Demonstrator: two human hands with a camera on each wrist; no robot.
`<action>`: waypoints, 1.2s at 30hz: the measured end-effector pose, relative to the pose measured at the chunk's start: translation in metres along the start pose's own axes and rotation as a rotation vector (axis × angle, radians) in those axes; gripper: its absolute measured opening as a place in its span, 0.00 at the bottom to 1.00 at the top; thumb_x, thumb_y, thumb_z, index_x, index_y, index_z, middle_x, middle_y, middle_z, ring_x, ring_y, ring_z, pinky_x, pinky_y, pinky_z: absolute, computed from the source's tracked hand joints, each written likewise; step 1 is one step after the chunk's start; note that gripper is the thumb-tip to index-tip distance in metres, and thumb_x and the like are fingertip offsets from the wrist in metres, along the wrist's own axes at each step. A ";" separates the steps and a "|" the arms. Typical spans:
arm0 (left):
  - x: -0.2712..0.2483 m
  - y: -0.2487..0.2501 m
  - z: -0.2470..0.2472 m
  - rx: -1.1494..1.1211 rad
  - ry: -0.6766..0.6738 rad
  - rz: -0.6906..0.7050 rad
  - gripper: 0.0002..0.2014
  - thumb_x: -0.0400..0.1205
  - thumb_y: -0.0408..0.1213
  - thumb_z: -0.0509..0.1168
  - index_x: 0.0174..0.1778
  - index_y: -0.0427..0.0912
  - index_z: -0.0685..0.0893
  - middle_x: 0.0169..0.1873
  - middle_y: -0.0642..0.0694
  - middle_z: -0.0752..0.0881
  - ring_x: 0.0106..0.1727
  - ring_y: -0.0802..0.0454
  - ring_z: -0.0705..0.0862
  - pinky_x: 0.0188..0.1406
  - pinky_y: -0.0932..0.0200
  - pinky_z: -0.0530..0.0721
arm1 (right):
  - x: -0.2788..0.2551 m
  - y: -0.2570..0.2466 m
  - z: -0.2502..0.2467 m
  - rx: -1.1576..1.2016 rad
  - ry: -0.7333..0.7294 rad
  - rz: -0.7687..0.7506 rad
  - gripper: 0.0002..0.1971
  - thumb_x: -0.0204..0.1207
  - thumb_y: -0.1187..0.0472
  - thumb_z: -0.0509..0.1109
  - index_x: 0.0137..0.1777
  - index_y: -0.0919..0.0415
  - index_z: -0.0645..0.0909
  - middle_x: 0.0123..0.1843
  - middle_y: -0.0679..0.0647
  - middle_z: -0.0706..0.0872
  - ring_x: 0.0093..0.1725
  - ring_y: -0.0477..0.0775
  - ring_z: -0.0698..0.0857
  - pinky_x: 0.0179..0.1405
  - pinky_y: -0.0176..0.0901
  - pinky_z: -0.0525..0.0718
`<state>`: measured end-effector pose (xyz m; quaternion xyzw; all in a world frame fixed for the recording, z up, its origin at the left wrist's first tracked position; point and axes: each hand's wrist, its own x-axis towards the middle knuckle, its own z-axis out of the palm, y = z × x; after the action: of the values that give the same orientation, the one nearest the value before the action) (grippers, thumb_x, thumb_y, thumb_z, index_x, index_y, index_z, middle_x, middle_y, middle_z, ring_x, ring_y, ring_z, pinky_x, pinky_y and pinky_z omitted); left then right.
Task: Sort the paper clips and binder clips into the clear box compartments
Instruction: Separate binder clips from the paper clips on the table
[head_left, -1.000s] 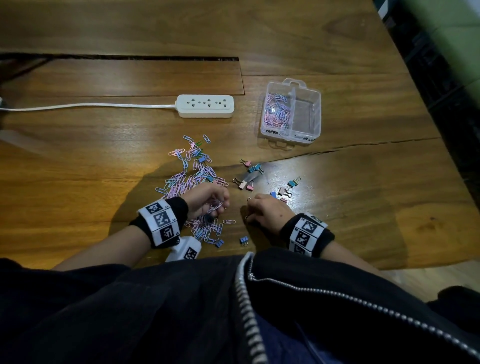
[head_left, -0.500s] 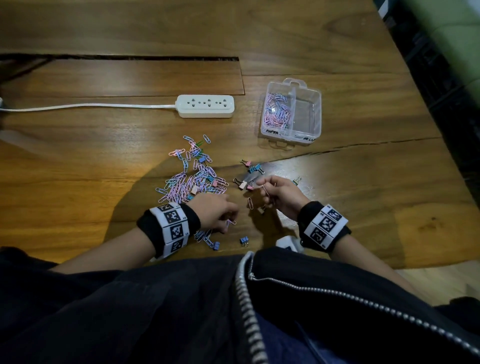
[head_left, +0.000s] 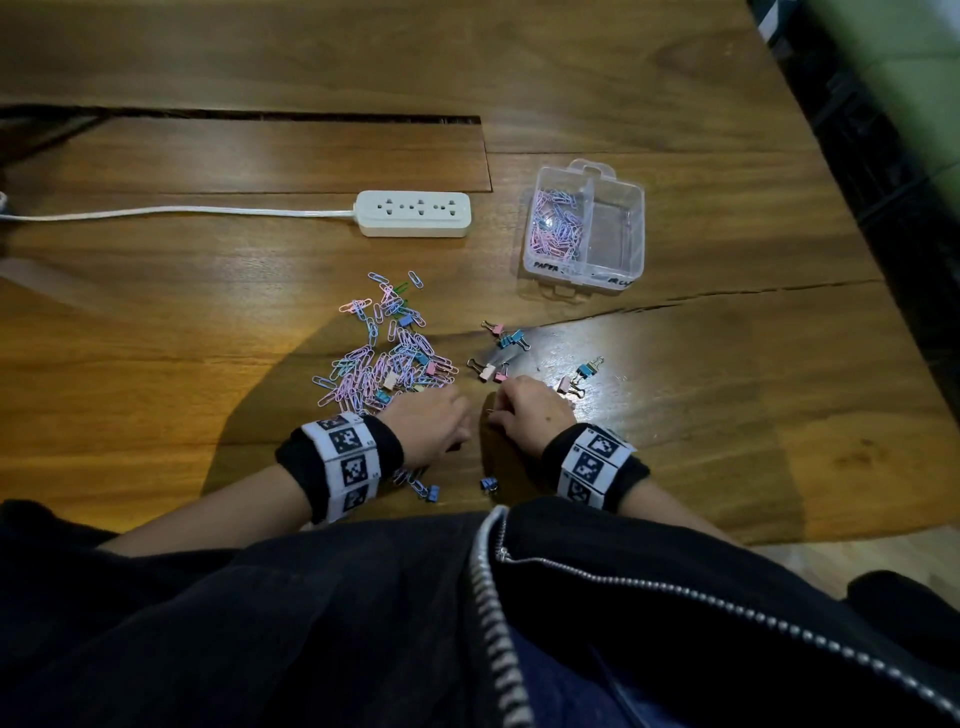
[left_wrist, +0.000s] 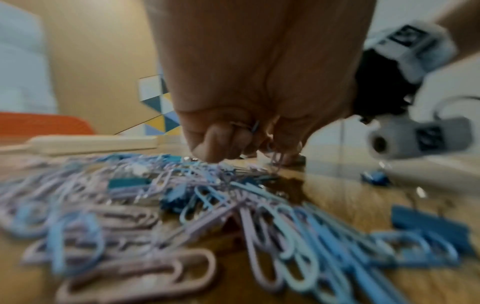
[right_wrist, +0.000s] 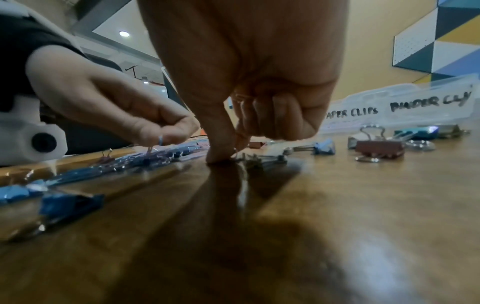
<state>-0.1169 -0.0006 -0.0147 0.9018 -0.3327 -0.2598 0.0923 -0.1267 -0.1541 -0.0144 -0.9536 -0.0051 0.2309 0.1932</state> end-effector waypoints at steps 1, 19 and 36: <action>0.000 -0.004 -0.003 -0.198 0.025 -0.050 0.07 0.85 0.42 0.54 0.47 0.44 0.73 0.47 0.47 0.74 0.46 0.52 0.75 0.45 0.62 0.75 | 0.000 0.000 -0.001 0.009 -0.026 -0.015 0.06 0.77 0.60 0.66 0.47 0.63 0.78 0.54 0.59 0.80 0.52 0.57 0.79 0.49 0.45 0.75; -0.003 -0.022 -0.007 -0.365 0.024 -0.158 0.07 0.75 0.43 0.70 0.40 0.46 0.81 0.40 0.52 0.80 0.46 0.53 0.78 0.48 0.57 0.79 | 0.010 -0.010 -0.009 0.901 -0.216 0.203 0.14 0.77 0.65 0.61 0.29 0.58 0.73 0.26 0.50 0.71 0.22 0.45 0.72 0.16 0.29 0.67; -0.006 -0.020 -0.005 0.144 0.071 -0.072 0.16 0.78 0.56 0.61 0.48 0.46 0.78 0.48 0.50 0.77 0.47 0.53 0.78 0.38 0.59 0.75 | 0.013 -0.012 -0.003 -0.017 -0.162 -0.060 0.13 0.71 0.64 0.72 0.31 0.54 0.70 0.46 0.58 0.79 0.47 0.55 0.78 0.37 0.39 0.71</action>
<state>-0.1069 0.0188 -0.0144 0.9260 -0.3146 -0.2064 0.0296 -0.1123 -0.1433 -0.0131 -0.9327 -0.0512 0.3015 0.1911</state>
